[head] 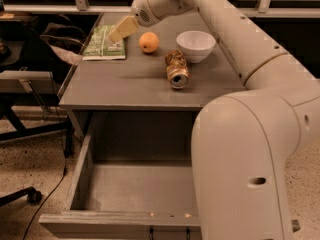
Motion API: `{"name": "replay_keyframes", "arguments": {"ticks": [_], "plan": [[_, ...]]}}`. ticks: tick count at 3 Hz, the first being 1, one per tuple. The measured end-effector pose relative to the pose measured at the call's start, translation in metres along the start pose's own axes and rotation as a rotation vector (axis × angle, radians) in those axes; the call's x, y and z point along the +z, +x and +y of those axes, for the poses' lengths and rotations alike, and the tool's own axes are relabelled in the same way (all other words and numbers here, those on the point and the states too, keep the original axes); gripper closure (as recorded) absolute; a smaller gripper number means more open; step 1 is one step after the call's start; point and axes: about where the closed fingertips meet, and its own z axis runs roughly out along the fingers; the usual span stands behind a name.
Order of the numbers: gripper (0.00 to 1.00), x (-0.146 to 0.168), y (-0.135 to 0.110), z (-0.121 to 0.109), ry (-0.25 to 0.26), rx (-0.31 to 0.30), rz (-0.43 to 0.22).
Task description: Place green jalapeno chip bag into top drawer
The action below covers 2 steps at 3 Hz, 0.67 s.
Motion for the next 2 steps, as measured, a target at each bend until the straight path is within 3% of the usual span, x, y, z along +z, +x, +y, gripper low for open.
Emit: {"name": "replay_keyframes", "arguments": {"ticks": [2], "plan": [[0.0,0.034,0.0,0.003,-0.071,0.004,-0.034]]}}
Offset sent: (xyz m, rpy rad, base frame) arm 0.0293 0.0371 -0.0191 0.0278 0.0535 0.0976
